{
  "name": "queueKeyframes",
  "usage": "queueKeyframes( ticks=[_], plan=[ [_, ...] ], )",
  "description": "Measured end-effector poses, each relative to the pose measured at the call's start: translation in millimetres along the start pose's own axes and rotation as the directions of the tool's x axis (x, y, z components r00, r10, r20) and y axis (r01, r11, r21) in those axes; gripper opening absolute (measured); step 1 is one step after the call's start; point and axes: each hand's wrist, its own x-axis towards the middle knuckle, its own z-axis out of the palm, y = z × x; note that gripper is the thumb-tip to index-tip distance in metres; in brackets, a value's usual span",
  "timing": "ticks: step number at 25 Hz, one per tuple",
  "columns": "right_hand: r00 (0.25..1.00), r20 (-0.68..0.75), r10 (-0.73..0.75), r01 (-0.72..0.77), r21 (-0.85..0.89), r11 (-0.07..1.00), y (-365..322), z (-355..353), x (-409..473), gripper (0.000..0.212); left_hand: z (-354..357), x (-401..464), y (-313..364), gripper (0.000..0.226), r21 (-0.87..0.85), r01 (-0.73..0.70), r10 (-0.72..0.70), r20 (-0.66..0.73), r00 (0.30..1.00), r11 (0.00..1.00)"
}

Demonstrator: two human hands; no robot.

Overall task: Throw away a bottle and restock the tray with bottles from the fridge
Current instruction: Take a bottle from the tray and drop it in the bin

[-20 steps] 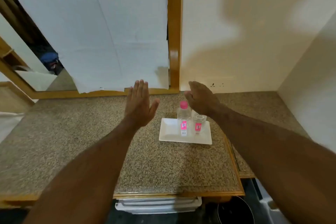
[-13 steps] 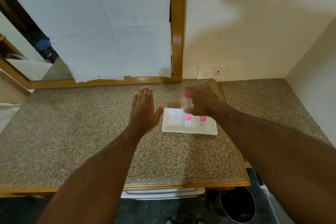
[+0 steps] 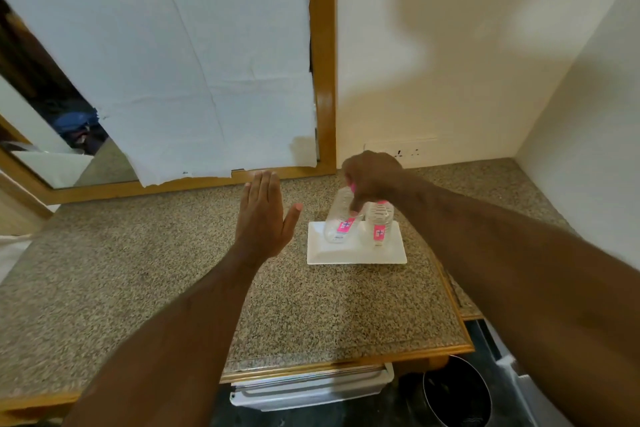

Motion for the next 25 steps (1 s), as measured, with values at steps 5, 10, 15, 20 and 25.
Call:
queueKeyframes(
  ticks=[5, 10, 15, 20, 25],
  plan=[
    [0.99, 0.125, 0.065, -0.069, 0.032, 0.997, 8, -32, -43, 0.049, -14, 4, 36, 0.076, -0.012, -0.094, 0.094, -0.016, 0.995, 0.995],
    [0.971, 0.212, 0.115, -0.135, 0.079, 0.988, 54, -5, -100, 0.039, 10, -29, 96, 0.077, -0.036, -0.165, 0.166, 0.007, 0.986, 0.986],
    [0.943, 0.283, 0.175, -0.194, 0.04, 0.98, 127, 52, -163, 0.036, 64, -80, 183, 0.075, -0.07, -0.197, 0.203, 0.091, 0.975, 0.978],
    [0.953, 0.206, 0.223, -0.253, 0.133, 0.958, 206, 99, -216, 0.041, 137, -140, 267, 0.078, -0.068, -0.227, 0.237, 0.276, 0.931, 0.971],
    [0.941, 0.19, 0.278, -0.321, 0.249, 0.914, 262, 147, -246, 0.044, 184, -160, 286, 0.071, -0.016, -0.185, 0.176, 0.392, 0.903, 0.983]
  ],
)
